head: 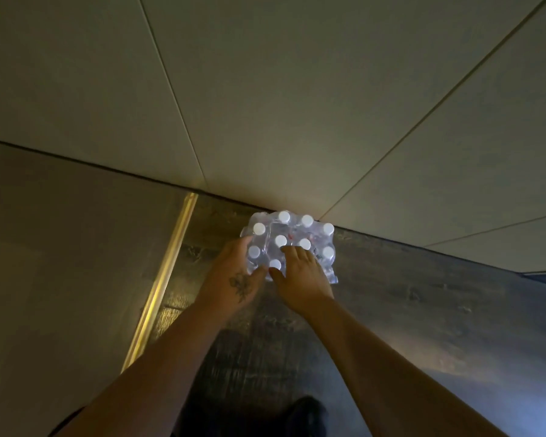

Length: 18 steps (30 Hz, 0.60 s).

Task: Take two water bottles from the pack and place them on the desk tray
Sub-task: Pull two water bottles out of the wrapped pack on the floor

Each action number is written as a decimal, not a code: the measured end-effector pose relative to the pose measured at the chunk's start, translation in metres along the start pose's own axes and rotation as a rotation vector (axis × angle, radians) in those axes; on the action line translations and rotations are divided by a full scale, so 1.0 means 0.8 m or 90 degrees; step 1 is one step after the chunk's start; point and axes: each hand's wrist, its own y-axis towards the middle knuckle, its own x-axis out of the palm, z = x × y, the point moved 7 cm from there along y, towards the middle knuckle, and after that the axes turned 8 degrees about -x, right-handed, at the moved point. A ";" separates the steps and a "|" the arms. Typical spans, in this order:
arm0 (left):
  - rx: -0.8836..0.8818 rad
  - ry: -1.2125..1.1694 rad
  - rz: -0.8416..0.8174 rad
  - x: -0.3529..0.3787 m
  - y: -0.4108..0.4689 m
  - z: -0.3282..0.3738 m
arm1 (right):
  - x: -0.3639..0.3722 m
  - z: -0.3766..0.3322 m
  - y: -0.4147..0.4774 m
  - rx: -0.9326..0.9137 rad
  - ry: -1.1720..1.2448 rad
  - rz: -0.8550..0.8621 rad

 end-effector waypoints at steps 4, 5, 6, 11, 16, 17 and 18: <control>0.057 0.058 0.019 0.033 0.058 -0.022 | 0.039 0.022 0.067 -0.062 -0.103 0.030; 0.063 0.063 0.016 0.040 0.070 -0.027 | 0.044 0.026 0.080 -0.076 -0.129 0.042; 0.077 0.092 0.013 0.046 0.081 -0.030 | 0.048 0.030 0.090 -0.085 -0.159 0.054; 0.110 0.202 0.006 0.055 0.113 -0.036 | 0.051 0.046 0.115 -0.086 -0.285 0.095; 0.131 0.324 -0.061 0.071 0.120 -0.028 | 0.051 0.051 0.129 -0.079 -0.301 0.104; 0.131 0.330 -0.065 0.073 0.121 -0.026 | 0.051 0.051 0.131 -0.080 -0.308 0.109; 0.132 0.324 -0.059 0.073 0.120 -0.024 | 0.051 0.052 0.133 -0.078 -0.310 0.112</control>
